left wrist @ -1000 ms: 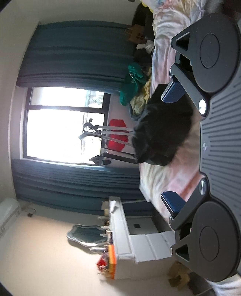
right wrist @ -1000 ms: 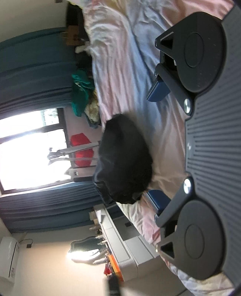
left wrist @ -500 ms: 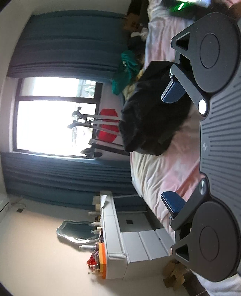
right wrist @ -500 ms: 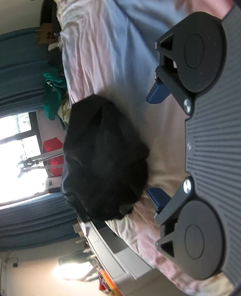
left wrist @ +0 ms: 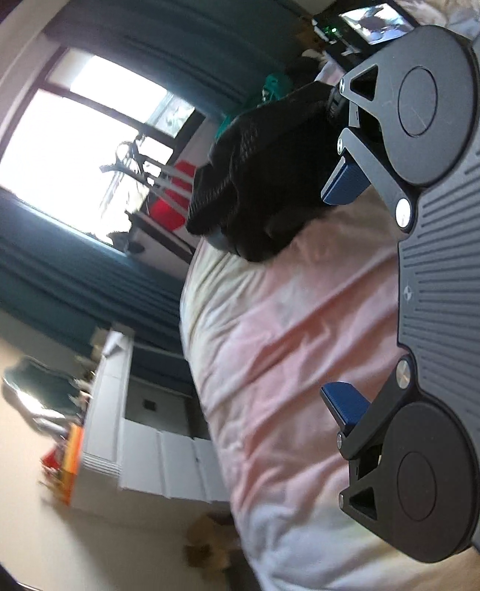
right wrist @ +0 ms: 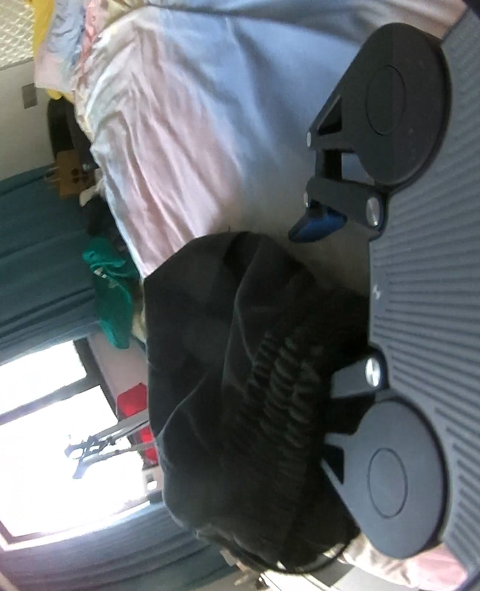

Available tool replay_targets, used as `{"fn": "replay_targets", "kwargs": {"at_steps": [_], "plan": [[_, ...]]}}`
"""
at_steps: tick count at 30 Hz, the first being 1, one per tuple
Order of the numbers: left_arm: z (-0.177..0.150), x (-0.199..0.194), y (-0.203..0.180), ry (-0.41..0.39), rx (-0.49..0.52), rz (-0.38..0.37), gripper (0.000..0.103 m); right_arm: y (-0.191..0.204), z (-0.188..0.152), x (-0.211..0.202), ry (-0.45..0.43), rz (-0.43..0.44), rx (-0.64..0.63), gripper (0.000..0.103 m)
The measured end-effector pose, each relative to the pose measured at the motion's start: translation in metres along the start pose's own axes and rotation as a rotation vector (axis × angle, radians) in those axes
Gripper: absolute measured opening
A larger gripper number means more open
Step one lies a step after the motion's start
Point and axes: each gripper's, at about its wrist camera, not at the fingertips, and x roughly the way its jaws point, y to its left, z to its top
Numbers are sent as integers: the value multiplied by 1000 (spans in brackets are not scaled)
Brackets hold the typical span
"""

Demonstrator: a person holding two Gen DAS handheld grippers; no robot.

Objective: Fold clothes
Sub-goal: 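Reach both grippers into the black garment and grasp its cloth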

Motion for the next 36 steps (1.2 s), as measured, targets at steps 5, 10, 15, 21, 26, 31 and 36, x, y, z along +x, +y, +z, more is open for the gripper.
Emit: {"fn": "replay_targets", "kwargs": {"at_steps": [5,10,15,21,26,31,36], "plan": [[0,-5,1,-14,13,11,103,-2,9,-11,-37,-30,-60,16],[4,-11,3,-9,-35,-21,103,-14,36,-67,-104,31,-179,14],[5,-19,24,72,-180,-134,103,-37,65,-133,-161,108,-257,13],[7,-56,29,51,-220,-253,103,-80,85,-198,-97,178,-221,13],[5,-77,24,38,-197,-338,103,-117,76,-250,-56,238,-249,13],[-10,-65,17,93,-183,-324,103,-152,66,-245,94,210,-195,14],[-25,-40,16,150,-139,-216,103,-180,52,-217,184,152,-63,14]]}}
